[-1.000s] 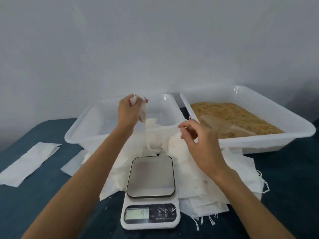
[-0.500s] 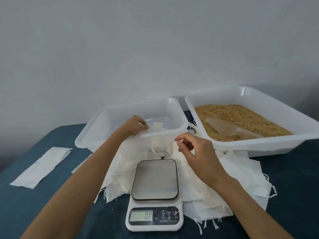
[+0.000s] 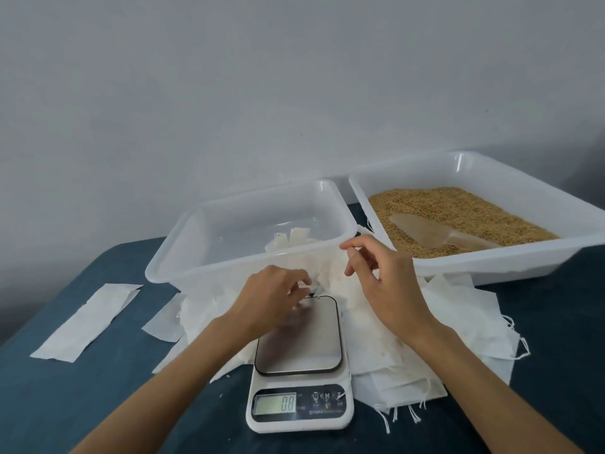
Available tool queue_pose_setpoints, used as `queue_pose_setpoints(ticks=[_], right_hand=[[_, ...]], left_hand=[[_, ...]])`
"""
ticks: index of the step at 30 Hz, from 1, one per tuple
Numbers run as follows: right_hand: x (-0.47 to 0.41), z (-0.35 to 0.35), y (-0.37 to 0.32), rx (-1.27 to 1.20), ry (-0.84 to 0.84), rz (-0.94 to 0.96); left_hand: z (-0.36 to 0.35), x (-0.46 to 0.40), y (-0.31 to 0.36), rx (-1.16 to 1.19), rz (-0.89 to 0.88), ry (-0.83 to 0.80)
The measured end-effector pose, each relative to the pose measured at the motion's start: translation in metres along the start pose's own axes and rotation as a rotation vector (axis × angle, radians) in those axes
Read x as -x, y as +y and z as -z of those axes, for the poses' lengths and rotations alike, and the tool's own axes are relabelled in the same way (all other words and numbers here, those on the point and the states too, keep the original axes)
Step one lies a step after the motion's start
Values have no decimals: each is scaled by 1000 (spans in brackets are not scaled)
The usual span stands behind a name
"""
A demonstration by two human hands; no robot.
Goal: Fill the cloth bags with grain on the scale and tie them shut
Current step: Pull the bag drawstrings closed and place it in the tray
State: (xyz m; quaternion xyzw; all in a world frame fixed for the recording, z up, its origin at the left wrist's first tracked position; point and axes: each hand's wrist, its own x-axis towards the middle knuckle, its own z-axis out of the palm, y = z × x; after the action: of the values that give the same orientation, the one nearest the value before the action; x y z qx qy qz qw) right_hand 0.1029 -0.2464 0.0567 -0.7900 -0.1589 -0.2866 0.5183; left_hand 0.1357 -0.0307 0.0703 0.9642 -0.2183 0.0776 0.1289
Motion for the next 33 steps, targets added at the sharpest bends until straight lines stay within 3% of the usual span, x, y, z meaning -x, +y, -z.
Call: queue_pose_setpoints(ticks=[11,16,22,33], right_hand=[[1,-2,7,39,-25,-13],[1,-3,8,44,-27,-24],[0,-2,8,37,-24,-20],[-1,-2,7,26,-26,-32]], left_hand=[[-24,-18,1,95,63,-82],[-29,-22,-7,217,80,18],[-26,-28,-10,-95,196,-34],[-18,-14,-16,-97,142,21]])
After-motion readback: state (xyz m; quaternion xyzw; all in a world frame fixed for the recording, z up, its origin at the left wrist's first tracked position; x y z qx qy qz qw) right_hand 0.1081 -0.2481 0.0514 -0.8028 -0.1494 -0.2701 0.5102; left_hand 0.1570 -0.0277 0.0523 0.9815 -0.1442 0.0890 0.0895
